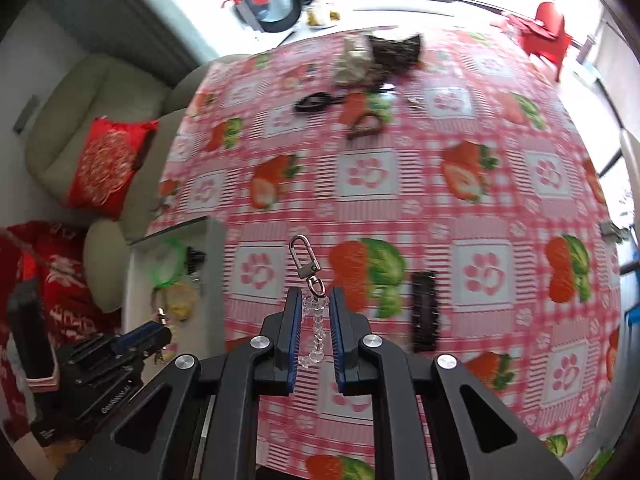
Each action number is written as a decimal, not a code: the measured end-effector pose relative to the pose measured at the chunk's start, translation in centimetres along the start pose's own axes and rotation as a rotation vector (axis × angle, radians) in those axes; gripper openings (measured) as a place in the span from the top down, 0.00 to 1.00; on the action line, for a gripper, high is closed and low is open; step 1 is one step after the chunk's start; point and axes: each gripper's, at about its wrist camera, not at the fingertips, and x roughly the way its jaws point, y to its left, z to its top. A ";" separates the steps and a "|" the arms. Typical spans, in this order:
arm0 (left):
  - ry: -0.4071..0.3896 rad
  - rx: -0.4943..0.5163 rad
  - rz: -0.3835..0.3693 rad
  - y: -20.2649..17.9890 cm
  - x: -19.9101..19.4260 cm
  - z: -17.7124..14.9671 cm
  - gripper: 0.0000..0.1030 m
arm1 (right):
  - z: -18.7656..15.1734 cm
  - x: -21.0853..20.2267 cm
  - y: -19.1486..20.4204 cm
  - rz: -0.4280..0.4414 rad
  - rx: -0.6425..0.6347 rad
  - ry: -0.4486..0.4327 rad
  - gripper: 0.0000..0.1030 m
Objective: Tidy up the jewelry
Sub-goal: 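Carry the spiky hair clip and silver chain over the white tray with both tools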
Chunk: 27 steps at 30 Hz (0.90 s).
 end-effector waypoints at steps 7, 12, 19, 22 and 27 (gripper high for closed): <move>0.016 -0.087 0.051 4.0 -0.9 -2.6 0.78 | -0.2 1.7 5.4 0.089 -0.093 0.048 0.85; 0.041 -0.146 0.078 6.6 -0.9 -4.7 0.78 | -1.4 3.5 9.8 0.152 -0.172 0.109 0.86; 0.084 -0.176 0.099 8.3 0.5 -7.1 0.78 | -4.0 6.6 14.0 0.214 -0.236 0.220 0.86; 0.113 -0.178 0.109 8.6 1.7 -7.9 0.78 | -5.2 8.5 14.8 0.214 -0.247 0.276 0.86; 0.144 -0.198 0.114 9.2 3.4 -8.4 0.78 | -6.3 11.3 14.9 0.184 -0.248 0.336 0.86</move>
